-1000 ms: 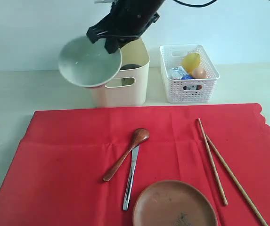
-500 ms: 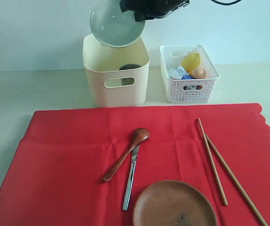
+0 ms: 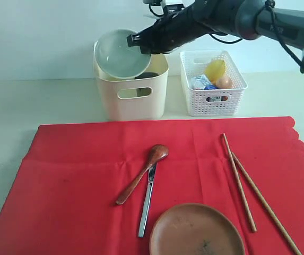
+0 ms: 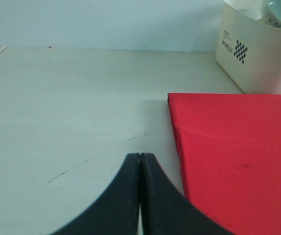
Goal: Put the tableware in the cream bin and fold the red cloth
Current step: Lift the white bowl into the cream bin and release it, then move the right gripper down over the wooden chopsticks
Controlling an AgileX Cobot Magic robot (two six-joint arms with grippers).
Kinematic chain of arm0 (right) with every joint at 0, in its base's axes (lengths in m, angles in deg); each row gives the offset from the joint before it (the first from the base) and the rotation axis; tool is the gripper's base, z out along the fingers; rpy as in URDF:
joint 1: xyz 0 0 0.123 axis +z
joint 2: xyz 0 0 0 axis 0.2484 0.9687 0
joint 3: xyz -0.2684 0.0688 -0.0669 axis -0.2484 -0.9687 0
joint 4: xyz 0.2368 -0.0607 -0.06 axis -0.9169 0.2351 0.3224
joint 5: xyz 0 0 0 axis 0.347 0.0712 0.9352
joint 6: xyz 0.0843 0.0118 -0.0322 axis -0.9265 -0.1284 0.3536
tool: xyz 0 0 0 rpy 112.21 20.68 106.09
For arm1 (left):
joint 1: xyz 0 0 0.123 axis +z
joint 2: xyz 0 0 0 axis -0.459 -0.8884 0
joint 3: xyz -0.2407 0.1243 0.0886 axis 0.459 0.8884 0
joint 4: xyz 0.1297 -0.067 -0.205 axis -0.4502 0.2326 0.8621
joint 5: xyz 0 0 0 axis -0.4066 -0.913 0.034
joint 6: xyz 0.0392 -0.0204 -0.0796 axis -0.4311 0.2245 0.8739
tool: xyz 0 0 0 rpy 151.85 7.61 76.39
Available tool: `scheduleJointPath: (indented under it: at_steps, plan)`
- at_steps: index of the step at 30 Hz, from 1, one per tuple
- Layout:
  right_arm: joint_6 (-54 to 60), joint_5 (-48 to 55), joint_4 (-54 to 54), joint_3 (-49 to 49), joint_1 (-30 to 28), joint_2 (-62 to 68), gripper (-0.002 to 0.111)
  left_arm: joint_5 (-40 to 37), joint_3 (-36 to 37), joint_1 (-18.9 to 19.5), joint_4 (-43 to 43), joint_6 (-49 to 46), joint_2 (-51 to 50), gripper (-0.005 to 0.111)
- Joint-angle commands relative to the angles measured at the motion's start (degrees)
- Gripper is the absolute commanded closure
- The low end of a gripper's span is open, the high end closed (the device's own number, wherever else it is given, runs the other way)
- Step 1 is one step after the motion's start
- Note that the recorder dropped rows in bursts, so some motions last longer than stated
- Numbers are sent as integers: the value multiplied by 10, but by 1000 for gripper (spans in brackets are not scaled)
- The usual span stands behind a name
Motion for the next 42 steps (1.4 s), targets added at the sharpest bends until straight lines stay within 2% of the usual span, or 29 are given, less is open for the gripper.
scheduleJointPath:
  at_steps: [1,4,9,13,20,30,42]
  plan:
    - [6,-39,4,0,-3,6,108,7,2,0,0,-2,4,107]
    - [11,-44,7,0,-3,9,100,7,2,0,0,-2,4,107]
    - [9,-43,10,0,-3,13,75,7,2,0,0,-2,4,107]
    - [-4,-40,16,0,-8,13,65,7,2,0,0,-2,4,107]
    - [-21,1,47,0,-8,-30,63,7,2,0,0,-2,4,107]
    - [-107,204,202,0,-8,-109,64,7,2,0,0,-2,4,107]
    - [-137,376,221,0,-8,-127,65,7,2,0,0,-2,4,107]
